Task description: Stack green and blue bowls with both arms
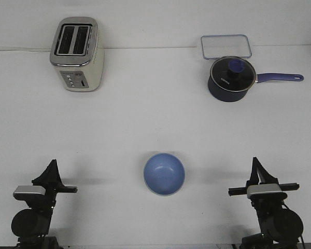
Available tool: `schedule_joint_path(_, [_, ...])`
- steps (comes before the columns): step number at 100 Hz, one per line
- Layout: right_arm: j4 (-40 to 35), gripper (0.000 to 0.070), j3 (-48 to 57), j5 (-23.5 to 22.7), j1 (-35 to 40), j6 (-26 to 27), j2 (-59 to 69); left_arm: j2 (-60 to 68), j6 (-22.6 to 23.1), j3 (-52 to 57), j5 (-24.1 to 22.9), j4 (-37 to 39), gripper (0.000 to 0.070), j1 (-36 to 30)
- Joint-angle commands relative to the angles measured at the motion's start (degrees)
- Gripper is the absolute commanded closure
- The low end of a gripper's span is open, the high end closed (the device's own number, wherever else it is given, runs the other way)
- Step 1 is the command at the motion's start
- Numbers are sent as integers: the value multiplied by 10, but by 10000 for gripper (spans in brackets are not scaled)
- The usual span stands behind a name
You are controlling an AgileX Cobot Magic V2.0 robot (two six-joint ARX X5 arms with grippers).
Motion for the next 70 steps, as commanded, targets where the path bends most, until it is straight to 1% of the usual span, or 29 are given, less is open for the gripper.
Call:
schedule_joint_path(1, [26,698,-25,-28,-29,-35,-9,0,0,-11,1,6,685,-1])
schedule_joint_path(5, [42,698,-47,-42,-44,-47,-13,0,0,-11,1,6,685,-1])
schedule_joint_path(9, [57,698,-68,-47,-55,-54,-18,0,1,-11,1,5,685,-1])
schedule_joint_path(24, [82,697,-130,-47,-77,-52,-33,0,1,-11,1,6,685,-1])
schedule_joint_path(34, [84,698,-160,-47,-85,-49,-33,0,0,-11,1,6,685,-1])
schedule_joint_path(41, [70,698,-160,-49,-85,-41,-33,0,0,-11,1,6,685,-1])
schedule_joint_path(52, [97,698,-160,-47,-85,-53,-33,0,0,-11,1,5,685,-1])
schedule_joint_path(70, [147,698,-160,-46,-84,-52,-33,0,1,-11,1,6,685,-1])
